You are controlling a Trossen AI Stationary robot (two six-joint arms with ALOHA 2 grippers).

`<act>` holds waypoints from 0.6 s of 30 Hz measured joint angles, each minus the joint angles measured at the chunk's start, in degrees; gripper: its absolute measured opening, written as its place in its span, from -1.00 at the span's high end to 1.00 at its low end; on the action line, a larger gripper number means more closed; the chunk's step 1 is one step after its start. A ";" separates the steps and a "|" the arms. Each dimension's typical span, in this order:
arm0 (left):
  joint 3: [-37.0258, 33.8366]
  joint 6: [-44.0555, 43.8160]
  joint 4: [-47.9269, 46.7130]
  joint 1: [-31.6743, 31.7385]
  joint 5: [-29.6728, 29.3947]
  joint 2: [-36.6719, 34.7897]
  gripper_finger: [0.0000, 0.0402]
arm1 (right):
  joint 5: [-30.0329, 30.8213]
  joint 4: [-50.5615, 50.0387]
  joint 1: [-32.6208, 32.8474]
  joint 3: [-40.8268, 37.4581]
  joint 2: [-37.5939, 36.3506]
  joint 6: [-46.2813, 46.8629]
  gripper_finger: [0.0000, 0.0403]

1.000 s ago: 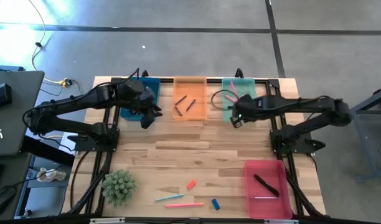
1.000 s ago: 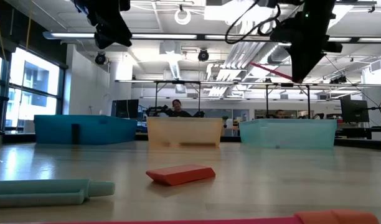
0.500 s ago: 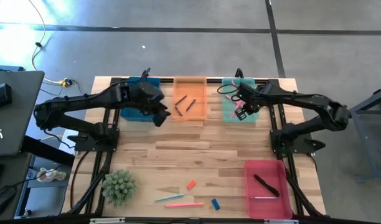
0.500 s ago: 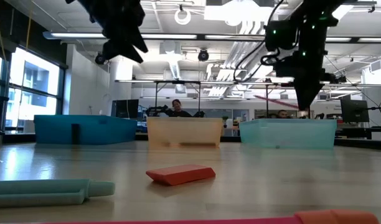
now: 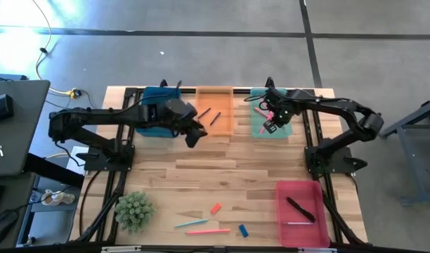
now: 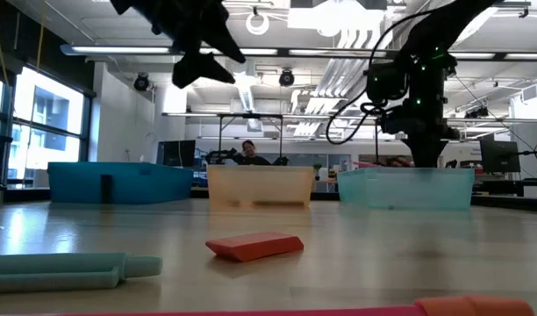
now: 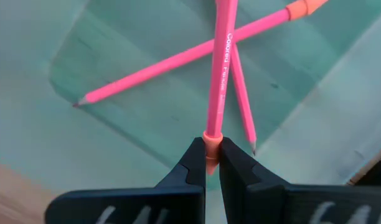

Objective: Sort crayons/erasers/pens/pencils in bins
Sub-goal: Put the top pink pencil into the blue bin

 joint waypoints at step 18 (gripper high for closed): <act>4.14 2.37 6.11 -12.70 -10.91 0.24 0.01 | 0.11 1.33 -2.44 0.00 3.17 -5.99 0.64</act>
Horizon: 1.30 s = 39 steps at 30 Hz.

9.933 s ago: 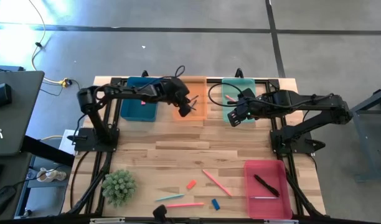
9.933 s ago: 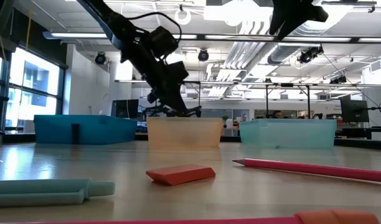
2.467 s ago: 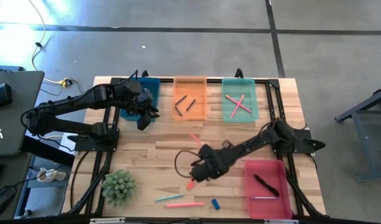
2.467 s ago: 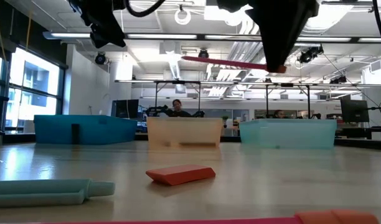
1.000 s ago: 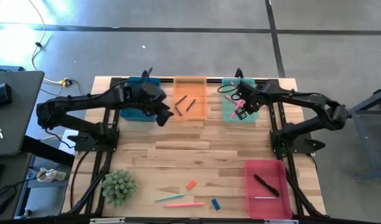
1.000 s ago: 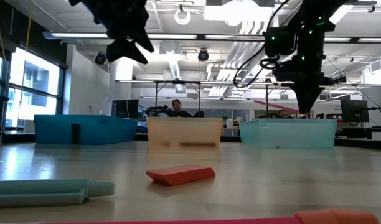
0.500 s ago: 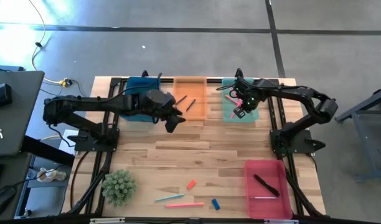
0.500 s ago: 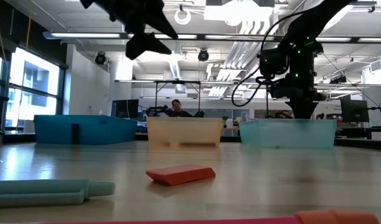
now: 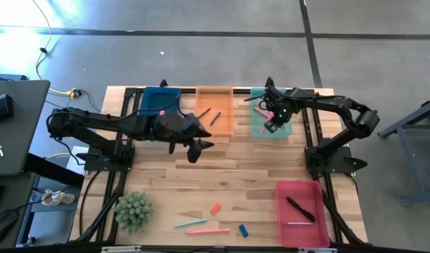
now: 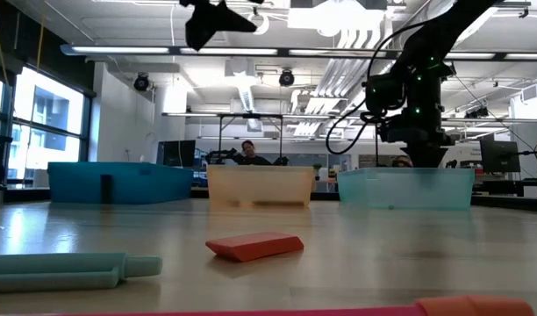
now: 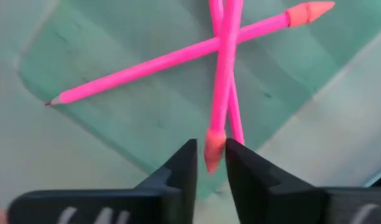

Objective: Sort crayons/erasers/pens/pencils in bins
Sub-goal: Put the top pink pencil into the blue bin, then put the blue eraser into the dark blue bin

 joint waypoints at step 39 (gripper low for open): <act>11.48 -17.94 -38.83 -14.51 -11.63 2.39 0.01 | 0.35 -14.80 16.28 18.46 -10.60 31.77 0.39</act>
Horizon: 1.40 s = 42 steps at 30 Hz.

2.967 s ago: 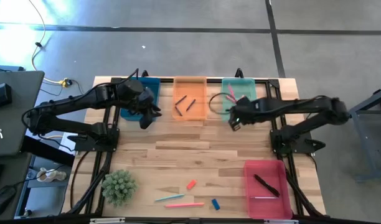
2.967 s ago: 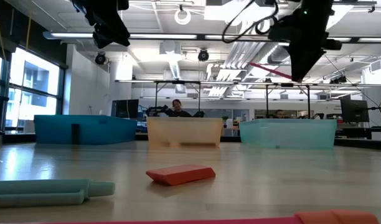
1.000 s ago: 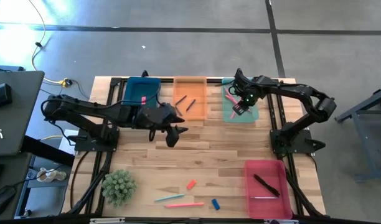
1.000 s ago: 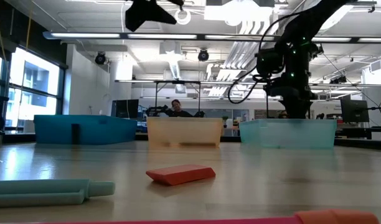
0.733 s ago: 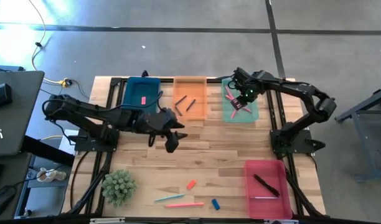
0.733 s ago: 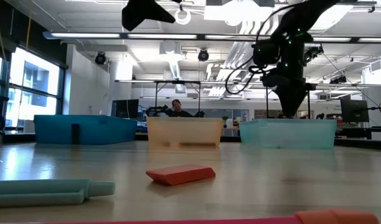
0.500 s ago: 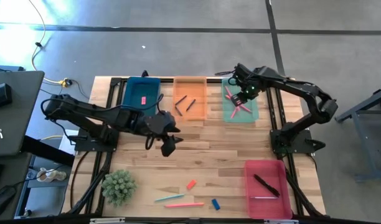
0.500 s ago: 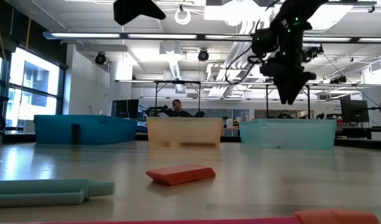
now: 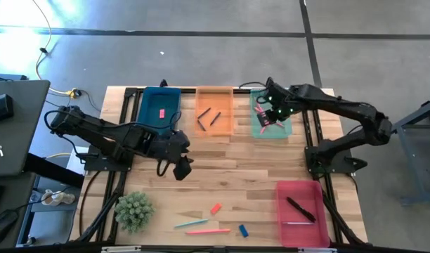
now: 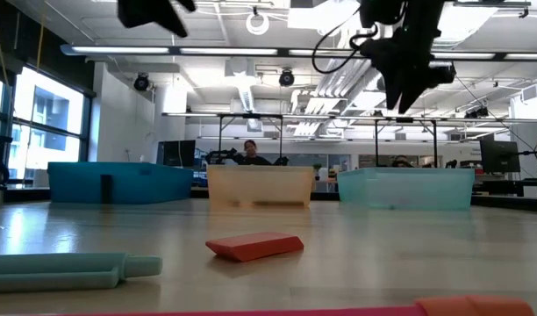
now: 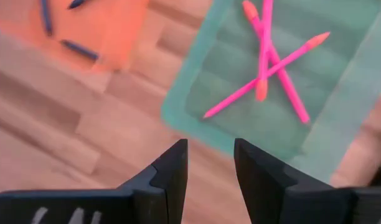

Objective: Sort crayons/erasers/pens/pencils in bins
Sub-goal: Put the blue eraser into the dark blue bin

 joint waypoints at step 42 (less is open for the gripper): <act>-7.85 -1.23 -16.62 19.78 5.69 -0.27 0.01 | 11.09 26.69 47.55 7.12 0.20 9.83 0.86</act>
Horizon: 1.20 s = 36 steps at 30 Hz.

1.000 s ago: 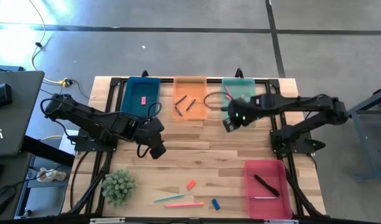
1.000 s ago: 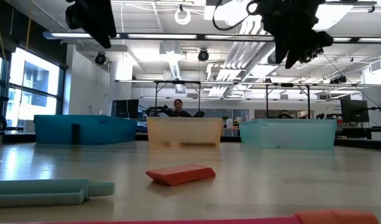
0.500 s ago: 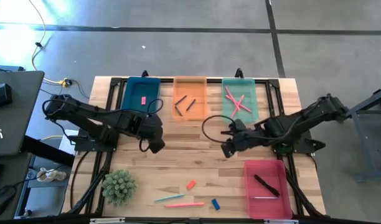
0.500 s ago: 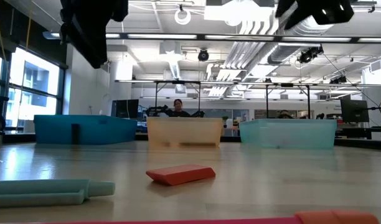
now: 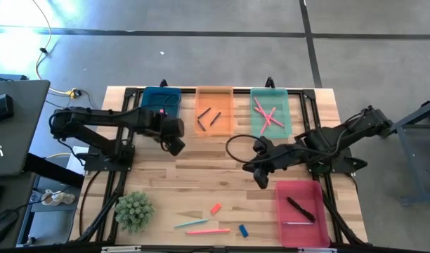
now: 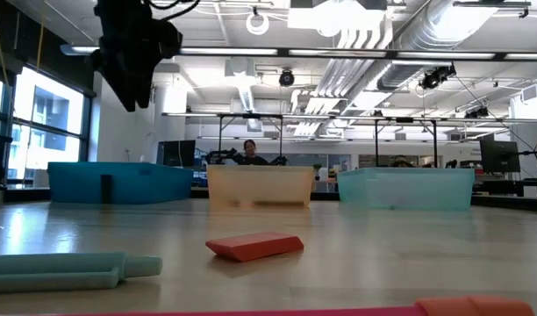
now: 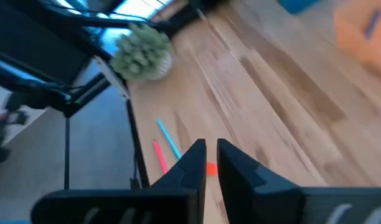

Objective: Sort crayons/erasers/pens/pencils in bins
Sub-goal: Put the blue eraser into the dark blue bin

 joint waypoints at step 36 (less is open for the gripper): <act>0.00 22.76 -8.69 11.16 -3.43 -0.04 0.01 | -11.28 -24.23 8.32 19.29 34.34 36.54 0.49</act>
